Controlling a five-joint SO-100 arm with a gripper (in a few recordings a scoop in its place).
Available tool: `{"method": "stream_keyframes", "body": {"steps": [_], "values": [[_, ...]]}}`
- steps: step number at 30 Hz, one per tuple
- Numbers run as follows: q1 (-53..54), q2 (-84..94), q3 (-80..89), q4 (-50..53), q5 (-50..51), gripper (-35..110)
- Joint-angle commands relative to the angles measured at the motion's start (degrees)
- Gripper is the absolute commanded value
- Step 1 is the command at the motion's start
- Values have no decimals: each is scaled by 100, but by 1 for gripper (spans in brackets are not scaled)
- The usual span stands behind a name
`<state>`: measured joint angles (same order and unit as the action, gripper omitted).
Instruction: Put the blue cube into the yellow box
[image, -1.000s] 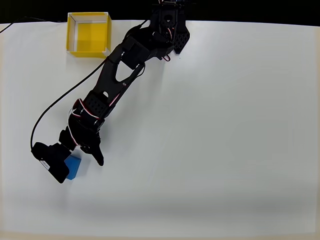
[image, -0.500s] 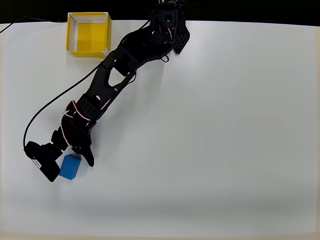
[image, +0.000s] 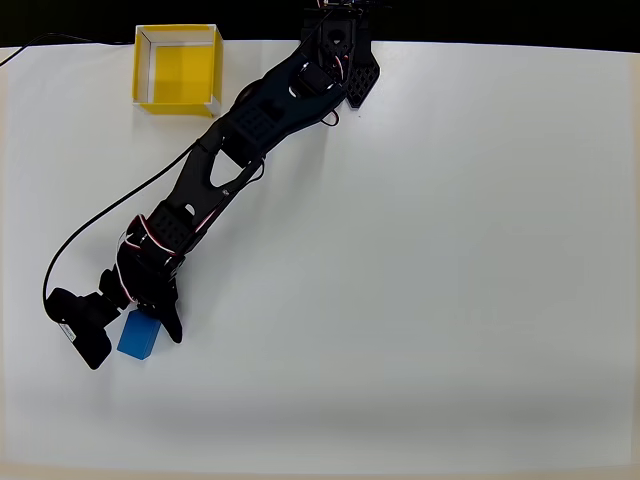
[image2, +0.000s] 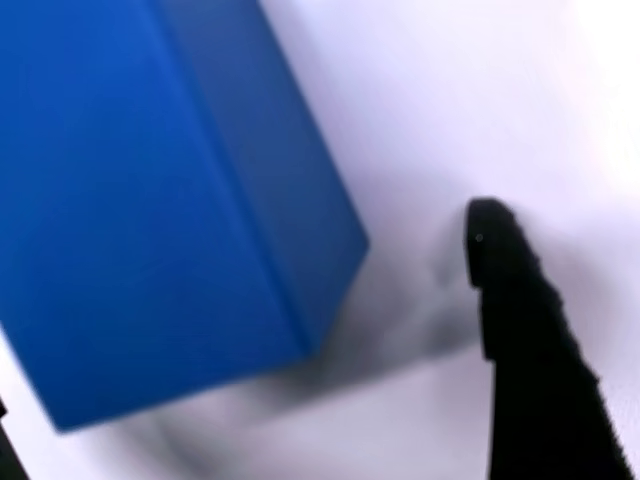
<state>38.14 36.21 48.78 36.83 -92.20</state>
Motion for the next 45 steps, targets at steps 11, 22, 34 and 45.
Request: {"method": "stream_keyframes", "body": {"steps": [11, 22, 34, 45], "values": [[-272, -9, -1468, 141, 18, 50], [-360, -167, -1635, 149, -149, 38], [-352, -149, -1802, 422, -343, 22], [-299, 185, -1854, 606, -413, 19]]}}
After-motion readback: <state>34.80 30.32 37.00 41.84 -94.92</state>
